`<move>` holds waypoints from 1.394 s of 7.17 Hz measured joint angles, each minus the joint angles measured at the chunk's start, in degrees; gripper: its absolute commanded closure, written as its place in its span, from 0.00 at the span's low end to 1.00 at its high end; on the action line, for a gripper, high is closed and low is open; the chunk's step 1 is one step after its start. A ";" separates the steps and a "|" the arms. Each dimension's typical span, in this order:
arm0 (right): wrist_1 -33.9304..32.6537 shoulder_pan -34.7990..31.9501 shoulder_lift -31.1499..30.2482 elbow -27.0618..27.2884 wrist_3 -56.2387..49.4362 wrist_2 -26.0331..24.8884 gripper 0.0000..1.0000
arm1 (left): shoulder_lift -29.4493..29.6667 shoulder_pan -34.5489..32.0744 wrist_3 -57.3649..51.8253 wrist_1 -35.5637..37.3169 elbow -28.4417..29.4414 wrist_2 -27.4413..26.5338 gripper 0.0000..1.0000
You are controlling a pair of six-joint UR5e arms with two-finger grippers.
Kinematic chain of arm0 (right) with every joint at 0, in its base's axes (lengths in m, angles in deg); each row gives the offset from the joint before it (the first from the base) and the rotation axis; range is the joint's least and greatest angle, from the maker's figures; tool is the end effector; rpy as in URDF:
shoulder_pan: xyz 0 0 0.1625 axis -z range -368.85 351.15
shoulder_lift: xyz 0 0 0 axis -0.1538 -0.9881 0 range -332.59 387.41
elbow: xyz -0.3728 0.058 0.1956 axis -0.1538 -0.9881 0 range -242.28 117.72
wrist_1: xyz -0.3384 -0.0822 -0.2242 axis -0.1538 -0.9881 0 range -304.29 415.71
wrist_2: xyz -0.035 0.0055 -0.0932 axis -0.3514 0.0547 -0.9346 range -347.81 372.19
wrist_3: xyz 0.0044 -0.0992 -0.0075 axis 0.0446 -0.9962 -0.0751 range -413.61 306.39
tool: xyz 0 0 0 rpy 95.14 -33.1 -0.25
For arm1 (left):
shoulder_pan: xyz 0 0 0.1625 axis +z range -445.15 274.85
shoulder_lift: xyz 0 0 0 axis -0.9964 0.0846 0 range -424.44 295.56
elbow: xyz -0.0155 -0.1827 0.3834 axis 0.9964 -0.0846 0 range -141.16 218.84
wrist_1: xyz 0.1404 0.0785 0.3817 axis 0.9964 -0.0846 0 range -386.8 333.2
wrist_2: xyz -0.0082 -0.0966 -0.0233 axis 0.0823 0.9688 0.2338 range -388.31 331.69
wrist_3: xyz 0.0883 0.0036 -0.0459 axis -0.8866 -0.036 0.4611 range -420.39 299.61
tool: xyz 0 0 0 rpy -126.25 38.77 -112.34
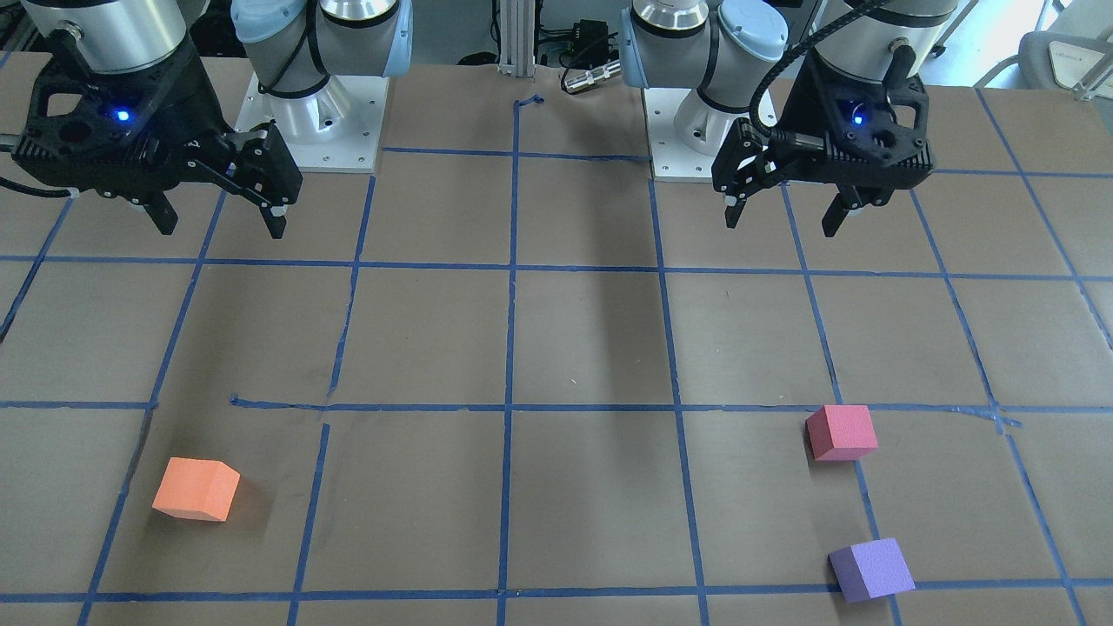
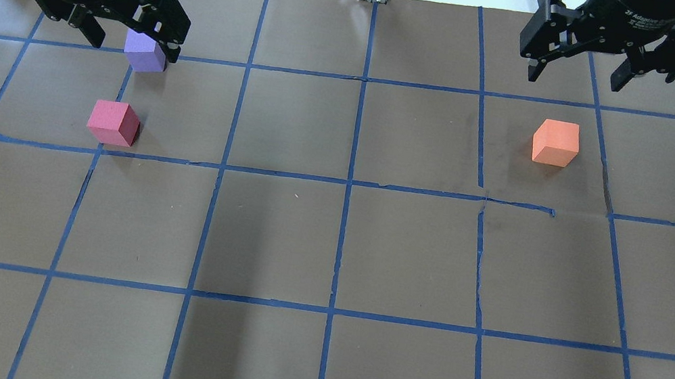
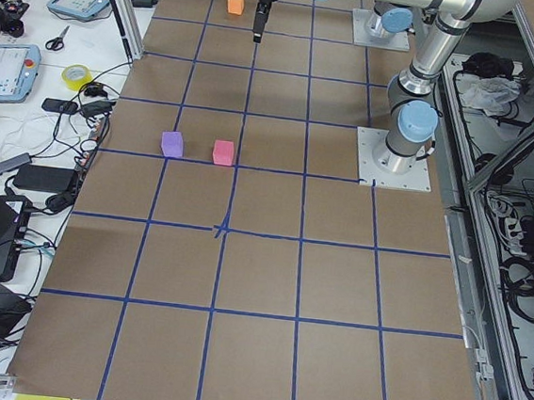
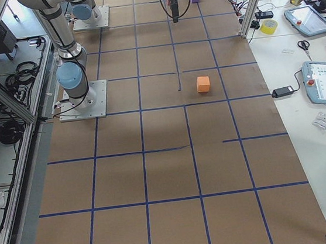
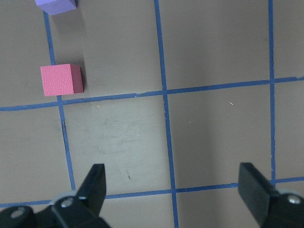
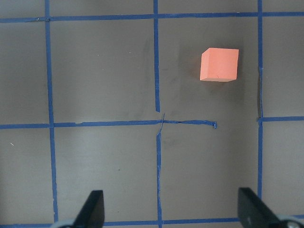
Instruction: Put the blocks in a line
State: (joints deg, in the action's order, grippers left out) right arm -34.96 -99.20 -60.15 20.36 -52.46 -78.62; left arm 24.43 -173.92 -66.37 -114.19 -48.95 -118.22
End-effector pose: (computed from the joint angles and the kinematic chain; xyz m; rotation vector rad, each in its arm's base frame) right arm 0.1351 -0.5170 0.5313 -0.0228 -3.1250 0.1526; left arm -0.1228 -0.4954 0.5215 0.1299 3.1297 -0.1627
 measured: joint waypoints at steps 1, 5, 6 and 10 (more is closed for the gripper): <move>-0.15 0.00 0.00 0.55 -0.05 0.06 0.00 | 0.01 0.00 0.00 0.02 0.02 0.00 0.00; -0.36 0.02 -0.06 1.11 -0.09 0.08 0.00 | 0.08 0.00 -0.01 -0.01 0.00 0.01 0.00; -0.38 0.01 -0.07 1.11 -0.09 0.04 0.00 | 0.08 0.03 0.00 -0.02 -0.01 0.00 0.00; -1.41 0.01 -0.02 1.15 -0.13 -0.09 0.00 | 0.08 -0.02 0.00 -0.02 -0.01 0.04 0.00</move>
State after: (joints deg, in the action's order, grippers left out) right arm -36.36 -99.19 -60.17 21.51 -52.59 -78.71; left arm 24.51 -173.94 -66.37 -114.20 -48.96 -118.18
